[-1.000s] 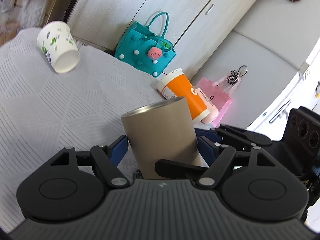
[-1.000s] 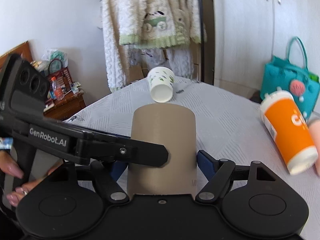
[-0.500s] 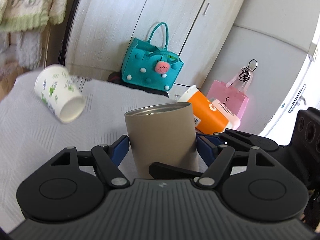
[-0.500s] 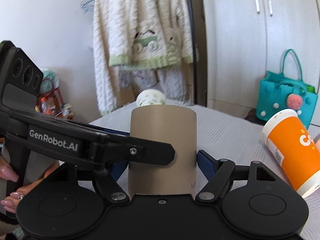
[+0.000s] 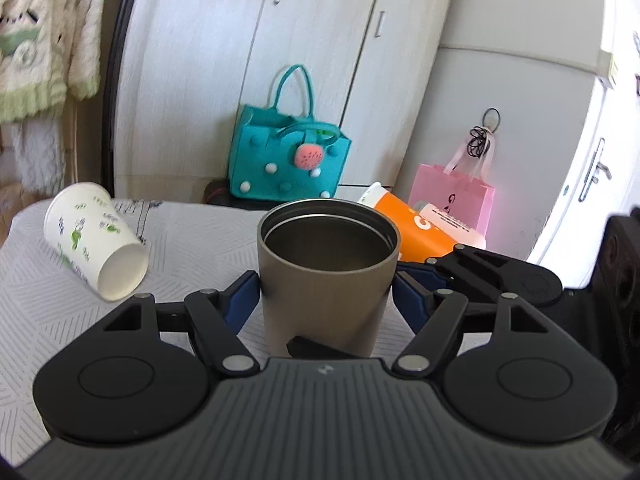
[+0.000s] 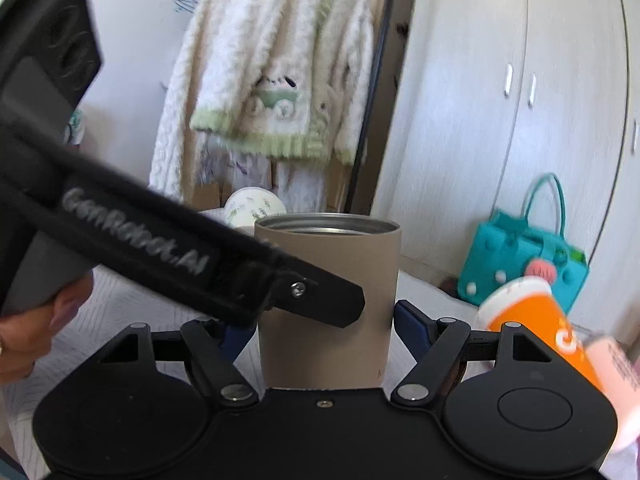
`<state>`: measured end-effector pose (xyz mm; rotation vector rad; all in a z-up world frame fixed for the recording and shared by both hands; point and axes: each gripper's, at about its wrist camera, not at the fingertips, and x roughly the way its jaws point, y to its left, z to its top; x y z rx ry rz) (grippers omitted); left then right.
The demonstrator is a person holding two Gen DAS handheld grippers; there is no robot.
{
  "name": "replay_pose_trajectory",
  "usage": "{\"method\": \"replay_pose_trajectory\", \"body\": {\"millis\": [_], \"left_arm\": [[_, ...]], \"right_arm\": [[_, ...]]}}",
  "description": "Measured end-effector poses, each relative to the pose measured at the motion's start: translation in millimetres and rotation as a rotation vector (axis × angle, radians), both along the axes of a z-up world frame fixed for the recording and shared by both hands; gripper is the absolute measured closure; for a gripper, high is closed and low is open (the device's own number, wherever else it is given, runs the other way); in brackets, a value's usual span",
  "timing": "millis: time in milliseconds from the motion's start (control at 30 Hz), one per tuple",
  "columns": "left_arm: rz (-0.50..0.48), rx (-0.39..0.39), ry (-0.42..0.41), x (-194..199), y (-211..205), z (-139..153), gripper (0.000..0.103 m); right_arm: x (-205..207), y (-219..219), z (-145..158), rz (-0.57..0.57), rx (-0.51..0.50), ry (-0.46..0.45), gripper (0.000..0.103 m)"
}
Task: Flip cup upright
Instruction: 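Lower the upright beige tumbler onto the table and open the right gripper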
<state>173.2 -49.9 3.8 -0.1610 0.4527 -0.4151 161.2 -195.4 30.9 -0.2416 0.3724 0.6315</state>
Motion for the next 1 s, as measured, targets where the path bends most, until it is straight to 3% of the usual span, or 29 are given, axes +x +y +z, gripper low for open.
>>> {"method": "replay_pose_trajectory", "body": {"millis": [367, 500, 600, 1000], "left_arm": [[-0.005, 0.039, -0.003, 0, -14, 4, 0.031], [-0.032, 0.031, 0.048, 0, -14, 2, 0.027], [-0.012, 0.074, 0.037, -4, -16, 0, 0.027], [0.016, 0.091, 0.035, -41, -8, 12, 0.027]], "right_arm": [[10, -7, -2, -0.039, 0.083, 0.099, 0.023], [-3, 1, -3, -0.083, 0.029, 0.080, 0.023], [-9, 7, -4, -0.109, -0.044, 0.057, 0.022], [-49, -5, 8, -0.153, -0.023, 0.047, 0.022]]}}
